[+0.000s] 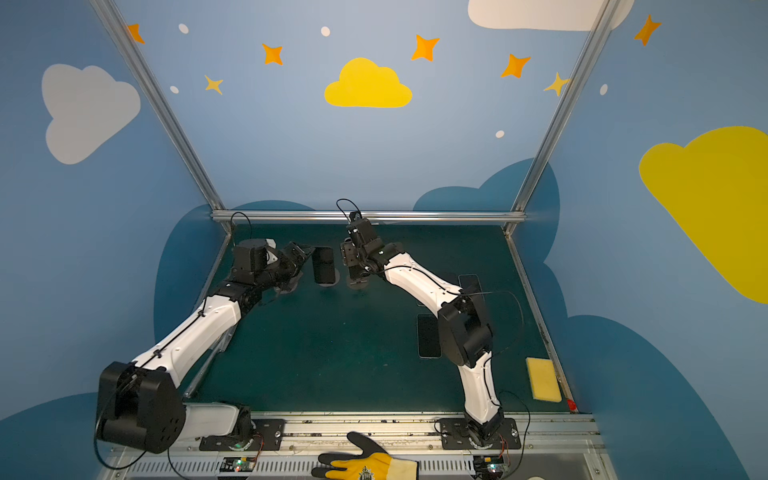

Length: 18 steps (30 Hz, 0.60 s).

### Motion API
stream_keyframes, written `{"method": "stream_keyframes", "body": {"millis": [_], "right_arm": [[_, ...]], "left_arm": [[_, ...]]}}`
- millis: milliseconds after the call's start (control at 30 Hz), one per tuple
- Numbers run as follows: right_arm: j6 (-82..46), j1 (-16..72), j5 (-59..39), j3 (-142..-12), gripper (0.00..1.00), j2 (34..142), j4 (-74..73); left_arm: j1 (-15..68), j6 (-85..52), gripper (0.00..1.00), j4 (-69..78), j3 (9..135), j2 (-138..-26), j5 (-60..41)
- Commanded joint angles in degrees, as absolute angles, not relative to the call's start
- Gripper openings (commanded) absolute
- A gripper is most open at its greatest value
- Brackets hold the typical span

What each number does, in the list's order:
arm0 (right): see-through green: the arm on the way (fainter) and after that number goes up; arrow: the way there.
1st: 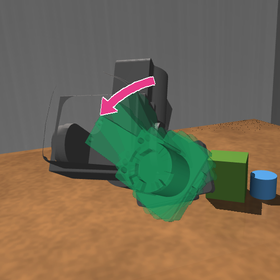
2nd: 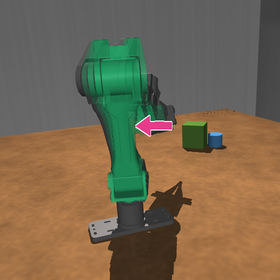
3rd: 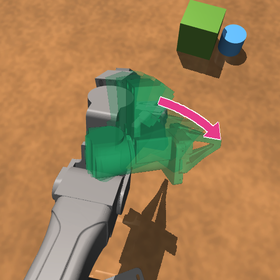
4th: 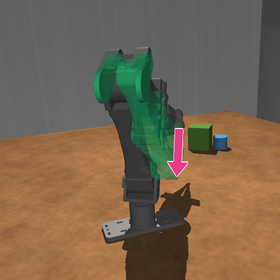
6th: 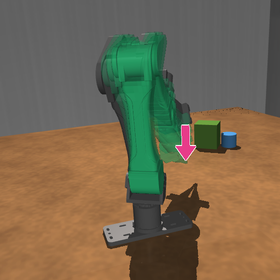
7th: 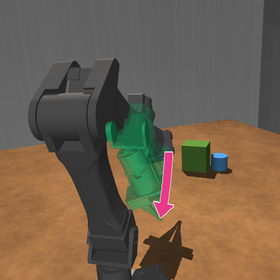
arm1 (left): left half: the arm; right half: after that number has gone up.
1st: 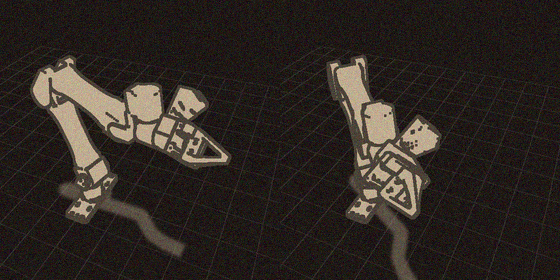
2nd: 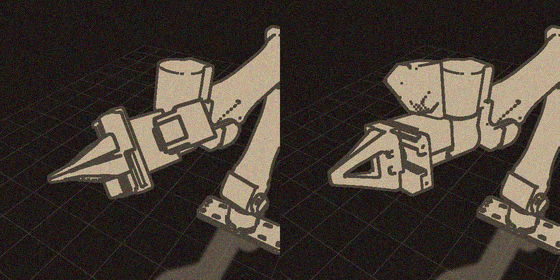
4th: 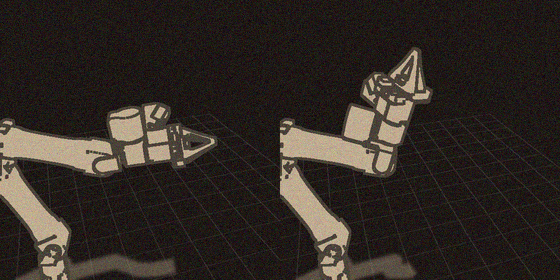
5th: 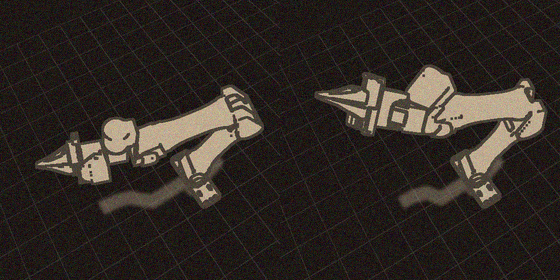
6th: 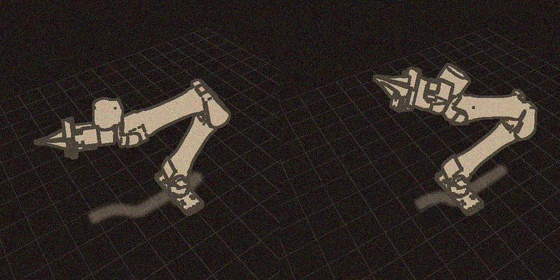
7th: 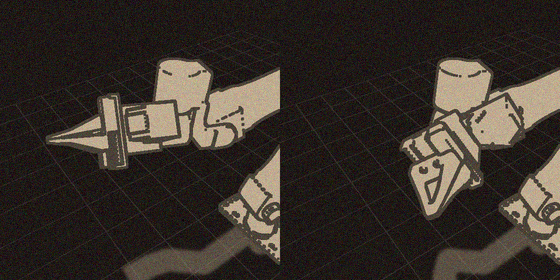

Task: Remove the phone from the phone stand
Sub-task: 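Lift the purple-edged phone up off its stand with the right gripper, then carry the purple-edged phone toward the robot beside the flat phones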

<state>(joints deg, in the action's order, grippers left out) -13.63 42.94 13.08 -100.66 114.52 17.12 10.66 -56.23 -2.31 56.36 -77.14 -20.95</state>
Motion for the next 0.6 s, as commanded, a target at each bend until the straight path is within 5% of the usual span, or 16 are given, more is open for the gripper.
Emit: {"method": "stream_keyframes", "body": {"millis": [0,567], "right_arm": [[-11.99,44.07,14.64,-97.56,0.63,107.48,15.59],[-7.84,45.97,32.7,-64.98,0.62,68.96,26.32]], "left_arm": [[11.31,-55.03,1.0,-1.58,57.83,-75.85,-21.0],[22.64,-51.97,1.0,-2.29,58.36,-73.75,-19.88]]}}
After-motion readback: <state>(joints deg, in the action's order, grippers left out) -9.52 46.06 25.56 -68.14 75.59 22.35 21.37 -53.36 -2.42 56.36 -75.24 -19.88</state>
